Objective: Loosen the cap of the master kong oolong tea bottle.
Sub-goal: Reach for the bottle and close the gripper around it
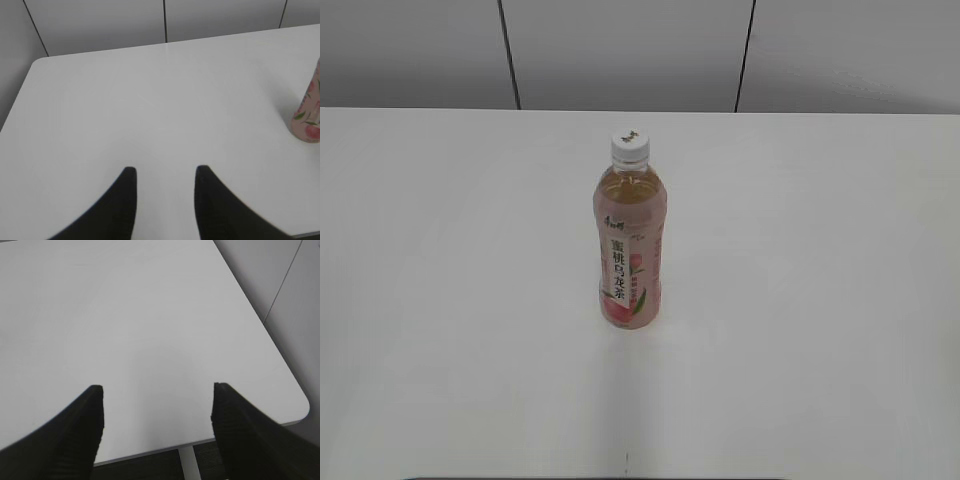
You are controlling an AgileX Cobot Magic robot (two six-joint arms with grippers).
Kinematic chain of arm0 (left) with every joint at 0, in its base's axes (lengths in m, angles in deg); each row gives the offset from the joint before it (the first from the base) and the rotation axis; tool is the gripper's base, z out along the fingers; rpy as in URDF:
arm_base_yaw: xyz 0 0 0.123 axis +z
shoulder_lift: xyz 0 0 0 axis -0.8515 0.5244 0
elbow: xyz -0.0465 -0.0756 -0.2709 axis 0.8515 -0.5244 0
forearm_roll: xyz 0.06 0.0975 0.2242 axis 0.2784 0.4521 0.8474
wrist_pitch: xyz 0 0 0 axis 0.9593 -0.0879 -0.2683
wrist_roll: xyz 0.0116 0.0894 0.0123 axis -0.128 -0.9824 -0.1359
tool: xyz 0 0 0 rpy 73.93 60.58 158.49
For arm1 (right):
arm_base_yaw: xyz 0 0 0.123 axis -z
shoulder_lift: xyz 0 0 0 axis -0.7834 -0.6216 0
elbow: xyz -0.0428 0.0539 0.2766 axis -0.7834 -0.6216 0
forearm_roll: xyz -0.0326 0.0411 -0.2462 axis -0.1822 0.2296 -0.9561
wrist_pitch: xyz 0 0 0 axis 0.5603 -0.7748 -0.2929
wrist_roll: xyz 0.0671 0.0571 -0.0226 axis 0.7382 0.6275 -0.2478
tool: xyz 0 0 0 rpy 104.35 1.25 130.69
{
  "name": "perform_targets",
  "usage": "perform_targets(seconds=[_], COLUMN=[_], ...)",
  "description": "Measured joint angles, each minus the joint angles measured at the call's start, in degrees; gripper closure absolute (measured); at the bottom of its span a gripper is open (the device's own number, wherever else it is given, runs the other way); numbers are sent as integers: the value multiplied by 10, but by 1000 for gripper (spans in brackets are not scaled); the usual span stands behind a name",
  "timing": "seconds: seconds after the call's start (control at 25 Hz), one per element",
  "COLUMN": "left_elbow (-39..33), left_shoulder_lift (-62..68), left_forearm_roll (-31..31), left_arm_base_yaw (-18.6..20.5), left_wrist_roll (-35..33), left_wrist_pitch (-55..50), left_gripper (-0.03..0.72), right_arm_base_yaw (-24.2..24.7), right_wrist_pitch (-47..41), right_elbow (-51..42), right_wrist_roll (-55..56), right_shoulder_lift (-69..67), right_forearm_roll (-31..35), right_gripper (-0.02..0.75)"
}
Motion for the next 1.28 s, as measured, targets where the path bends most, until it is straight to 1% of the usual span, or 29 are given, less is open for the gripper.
perform_targets(seconds=[1.28], left_elbow=[0], left_shoulder_lift=[6], left_forearm_roll=[0], left_arm_base_yaw=[0], left_wrist_roll=[0], left_wrist_pitch=[0], left_gripper=[446], right_arm_base_yaw=[0], right_wrist_pitch=[0], right_elbow=[0], right_wrist_roll=[0], right_shoulder_lift=[0], right_forearm_roll=[0], right_gripper=[227])
